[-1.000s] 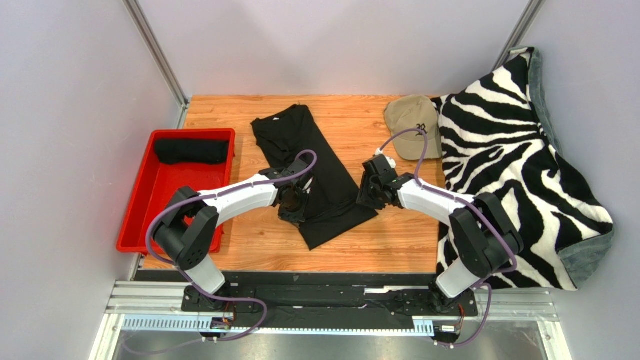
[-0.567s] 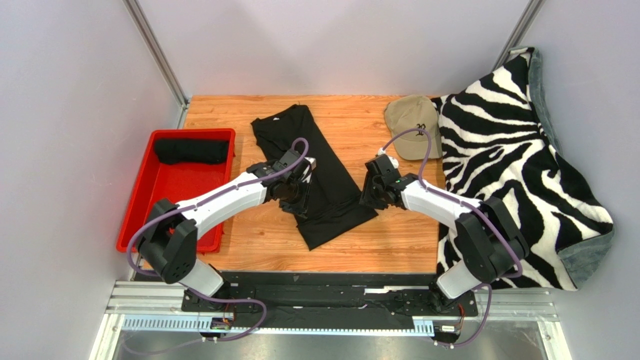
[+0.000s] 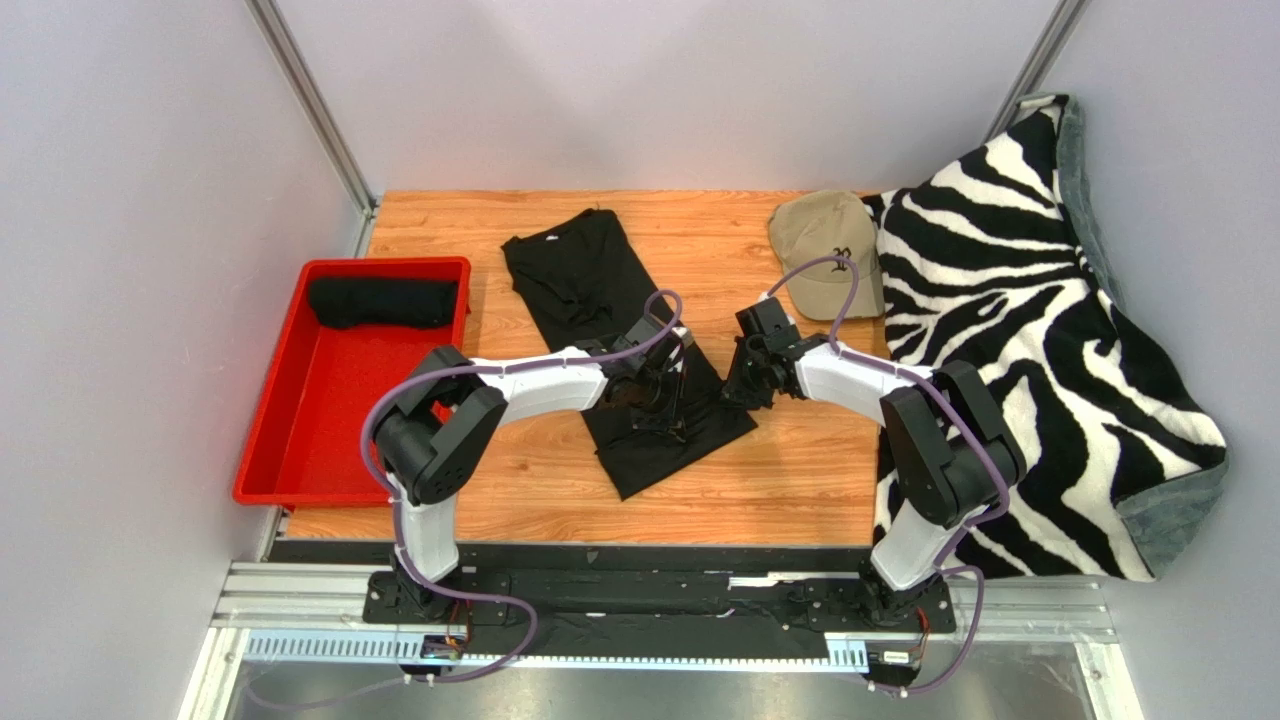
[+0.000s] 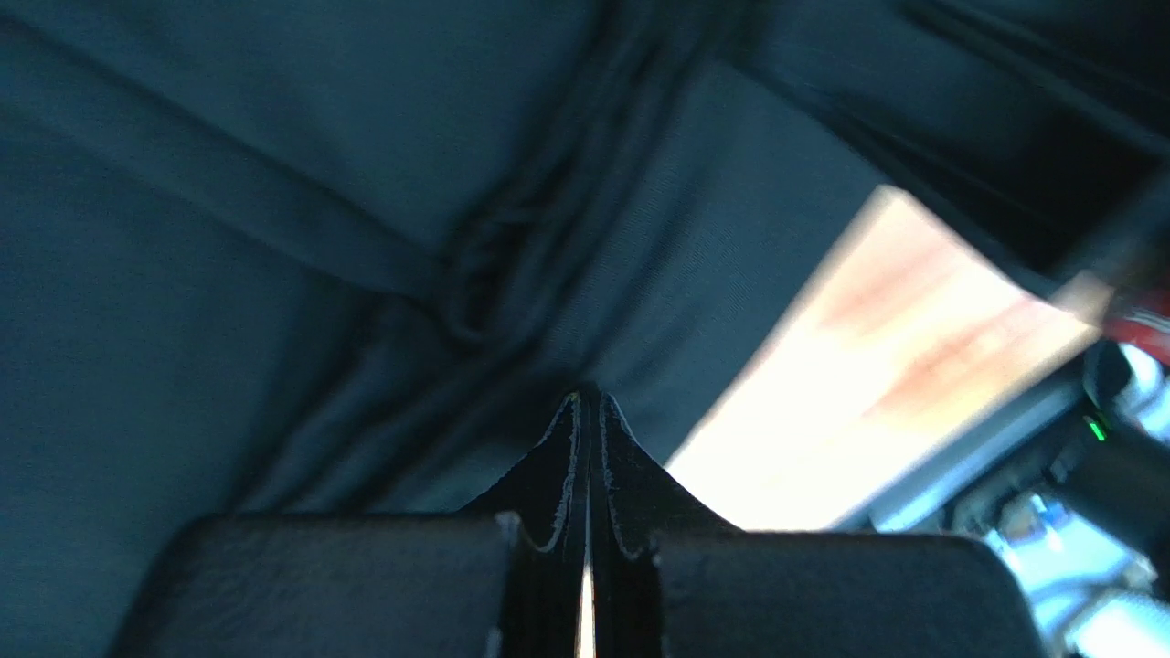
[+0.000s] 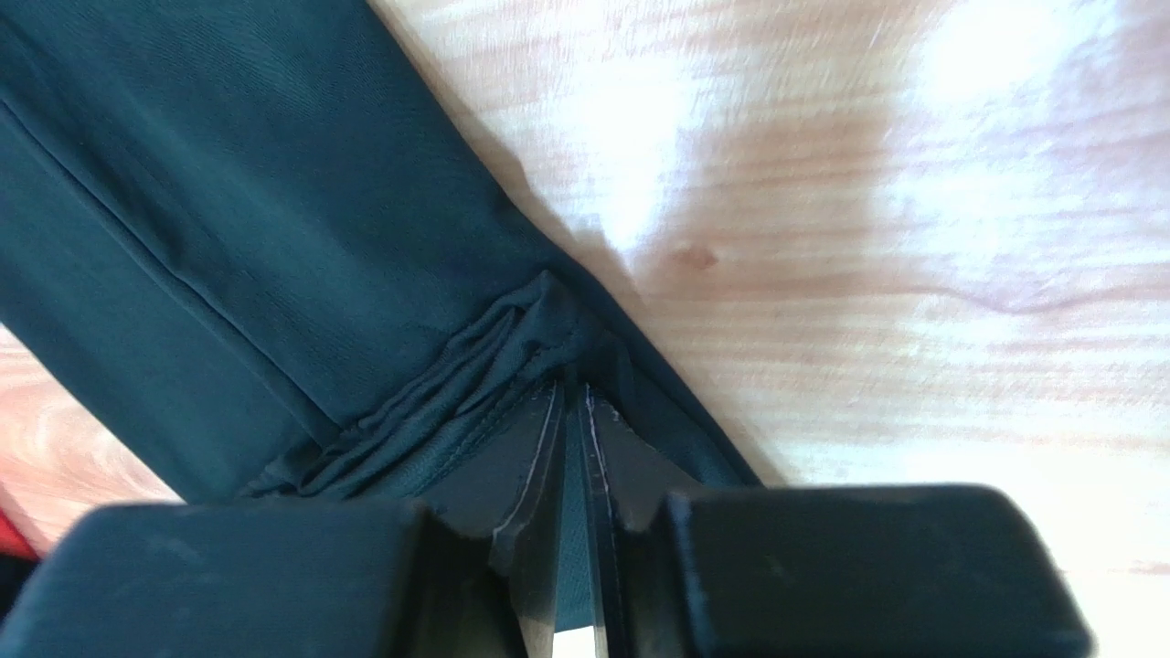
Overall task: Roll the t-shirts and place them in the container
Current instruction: Roll the T-shirt to the center of the board.
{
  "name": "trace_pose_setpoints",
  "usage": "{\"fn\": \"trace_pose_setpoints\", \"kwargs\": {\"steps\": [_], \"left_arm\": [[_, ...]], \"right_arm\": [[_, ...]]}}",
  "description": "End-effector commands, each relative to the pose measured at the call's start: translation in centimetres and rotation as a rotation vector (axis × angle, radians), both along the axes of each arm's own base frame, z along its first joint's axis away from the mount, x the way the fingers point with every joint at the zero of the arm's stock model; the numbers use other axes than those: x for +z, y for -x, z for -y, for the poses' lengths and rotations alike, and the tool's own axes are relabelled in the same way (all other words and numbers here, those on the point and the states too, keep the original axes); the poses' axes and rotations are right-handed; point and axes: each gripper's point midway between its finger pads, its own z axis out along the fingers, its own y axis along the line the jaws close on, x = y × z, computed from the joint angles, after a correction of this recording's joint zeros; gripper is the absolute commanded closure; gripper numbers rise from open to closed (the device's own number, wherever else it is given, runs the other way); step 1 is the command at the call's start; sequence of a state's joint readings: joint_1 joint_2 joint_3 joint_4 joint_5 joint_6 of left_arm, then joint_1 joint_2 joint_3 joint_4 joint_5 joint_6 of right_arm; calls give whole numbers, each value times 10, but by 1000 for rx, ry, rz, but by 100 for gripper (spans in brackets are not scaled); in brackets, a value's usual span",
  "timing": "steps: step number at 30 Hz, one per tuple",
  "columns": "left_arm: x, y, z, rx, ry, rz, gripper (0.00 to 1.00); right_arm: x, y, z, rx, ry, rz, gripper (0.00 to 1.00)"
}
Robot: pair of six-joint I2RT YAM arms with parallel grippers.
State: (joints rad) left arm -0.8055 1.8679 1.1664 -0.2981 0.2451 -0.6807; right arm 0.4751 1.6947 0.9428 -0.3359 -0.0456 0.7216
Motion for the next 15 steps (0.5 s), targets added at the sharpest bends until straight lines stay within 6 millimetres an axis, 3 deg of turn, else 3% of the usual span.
{"fn": "trace_pose_setpoints", "kwargs": {"steps": [1,4,9,11,15], "left_arm": [[1,-29,-2,89,-8,77,100],[-2,-26,-7,77,-19,64,100],[31,-22,-7,63,34,101,89],[42,-19,-13,77,34,113,88],[43,-8,-35,102,-24,104,87]], "right_arm": [[4,-15,1,-9,-18,36,84],[10,-13,5,-11,-19,50,83],[30,-12,4,1,-32,82,81],[40,-10,3,7,-42,101,80],[52,0,-12,51,-67,119,80]]}}
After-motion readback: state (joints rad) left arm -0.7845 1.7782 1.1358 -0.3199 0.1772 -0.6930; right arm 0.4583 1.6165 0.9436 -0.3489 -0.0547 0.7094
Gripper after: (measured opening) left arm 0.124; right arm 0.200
